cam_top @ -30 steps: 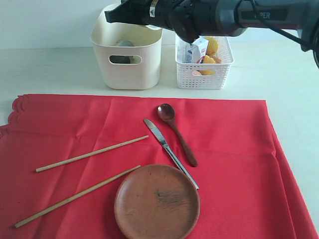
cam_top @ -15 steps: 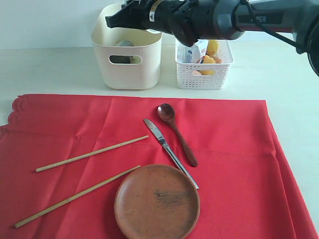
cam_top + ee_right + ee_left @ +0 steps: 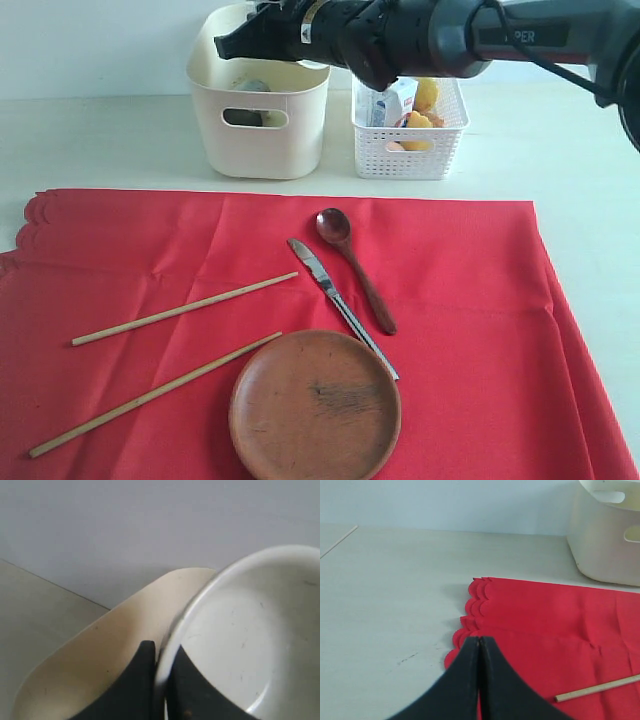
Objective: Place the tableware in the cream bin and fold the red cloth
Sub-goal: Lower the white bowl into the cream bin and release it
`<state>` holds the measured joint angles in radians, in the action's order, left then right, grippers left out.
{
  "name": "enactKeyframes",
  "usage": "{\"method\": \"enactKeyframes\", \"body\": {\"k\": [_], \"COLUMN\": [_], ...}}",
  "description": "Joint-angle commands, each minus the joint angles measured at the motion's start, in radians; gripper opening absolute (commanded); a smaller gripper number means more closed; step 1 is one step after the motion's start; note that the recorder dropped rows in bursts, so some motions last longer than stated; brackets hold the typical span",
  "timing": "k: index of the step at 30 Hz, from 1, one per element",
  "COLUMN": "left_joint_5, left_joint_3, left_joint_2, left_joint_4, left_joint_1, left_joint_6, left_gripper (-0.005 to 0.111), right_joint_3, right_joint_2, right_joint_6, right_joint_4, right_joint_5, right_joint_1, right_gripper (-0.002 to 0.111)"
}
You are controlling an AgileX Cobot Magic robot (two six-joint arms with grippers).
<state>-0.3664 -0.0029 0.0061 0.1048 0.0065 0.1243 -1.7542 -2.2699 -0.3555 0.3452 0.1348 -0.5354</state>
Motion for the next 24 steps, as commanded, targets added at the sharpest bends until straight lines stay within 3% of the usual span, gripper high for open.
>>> {"method": "enactKeyframes", "body": {"k": [1, 8, 15, 18, 24], "left_joint_5": [0.007, 0.007, 0.007, 0.007, 0.007], "left_joint_3": [0.003, 0.003, 0.003, 0.003, 0.003], "left_joint_2": [-0.006, -0.006, -0.006, -0.006, -0.006], "left_joint_4": [-0.001, -0.001, -0.001, -0.001, -0.001], "left_joint_1": [-0.007, -0.007, -0.007, -0.007, -0.007], "left_joint_6": [0.0, 0.0, 0.0, 0.0, 0.0], "left_gripper": [0.0, 0.0, 0.0, 0.0, 0.0], "right_joint_3": [-0.001, -0.001, -0.001, -0.001, -0.001], "right_joint_2": [0.003, 0.003, 0.006, 0.056, 0.266], "right_joint_6": [-0.006, -0.006, -0.058, -0.1, -0.037], "right_joint_4": [-0.001, -0.001, -0.005, -0.009, -0.019], "right_joint_5": [-0.08, -0.05, 0.01, -0.024, -0.494], "right_joint_1": [0.001, 0.001, 0.001, 0.001, 0.001], "right_gripper": [0.001, 0.028, 0.067, 0.07, 0.07]}}
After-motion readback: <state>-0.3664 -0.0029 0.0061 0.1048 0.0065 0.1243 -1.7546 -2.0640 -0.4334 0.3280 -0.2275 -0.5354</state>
